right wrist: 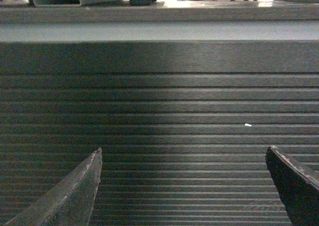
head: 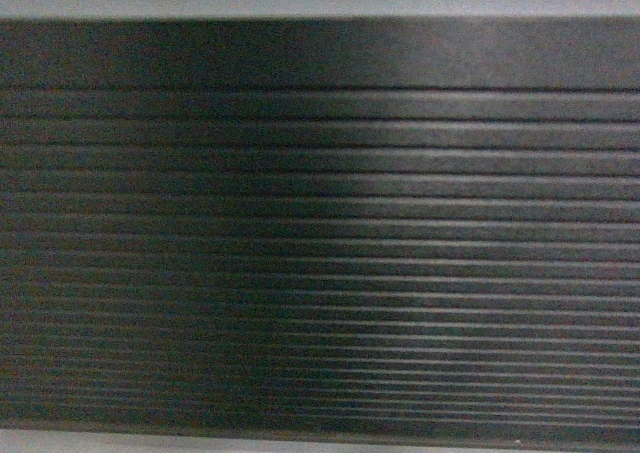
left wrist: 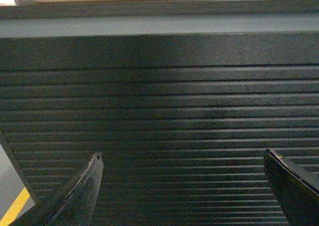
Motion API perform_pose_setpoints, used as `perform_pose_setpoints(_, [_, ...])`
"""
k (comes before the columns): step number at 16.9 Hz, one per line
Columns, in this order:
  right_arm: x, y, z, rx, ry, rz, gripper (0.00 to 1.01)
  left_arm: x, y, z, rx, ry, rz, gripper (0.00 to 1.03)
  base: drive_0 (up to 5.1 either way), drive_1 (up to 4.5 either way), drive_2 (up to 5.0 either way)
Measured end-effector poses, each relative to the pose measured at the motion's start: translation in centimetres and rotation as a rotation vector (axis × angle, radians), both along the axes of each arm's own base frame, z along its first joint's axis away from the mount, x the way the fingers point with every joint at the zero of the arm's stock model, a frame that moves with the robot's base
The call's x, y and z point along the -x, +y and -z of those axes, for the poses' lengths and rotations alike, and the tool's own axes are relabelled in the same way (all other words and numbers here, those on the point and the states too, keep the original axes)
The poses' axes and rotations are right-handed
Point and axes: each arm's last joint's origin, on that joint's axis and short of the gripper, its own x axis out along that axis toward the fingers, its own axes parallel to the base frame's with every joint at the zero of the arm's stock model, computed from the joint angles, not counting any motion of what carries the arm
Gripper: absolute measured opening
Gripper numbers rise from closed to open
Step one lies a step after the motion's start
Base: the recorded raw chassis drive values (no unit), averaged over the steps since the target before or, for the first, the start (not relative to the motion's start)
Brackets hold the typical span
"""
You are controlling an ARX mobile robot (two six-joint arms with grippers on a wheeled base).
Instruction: Place dark red mango on scale at checkout
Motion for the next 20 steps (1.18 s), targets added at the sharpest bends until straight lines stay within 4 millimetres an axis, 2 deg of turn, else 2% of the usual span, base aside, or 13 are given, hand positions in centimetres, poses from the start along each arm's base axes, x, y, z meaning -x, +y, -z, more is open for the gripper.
perform_pose_setpoints(20, [0.0, 0.0, 0.01, 0.0, 0.001, 0.0, 0.98, 0.0, 0.0, -0.04, 0.0, -0.003, 0.0, 0.98, 0.0, 0.0, 0.0])
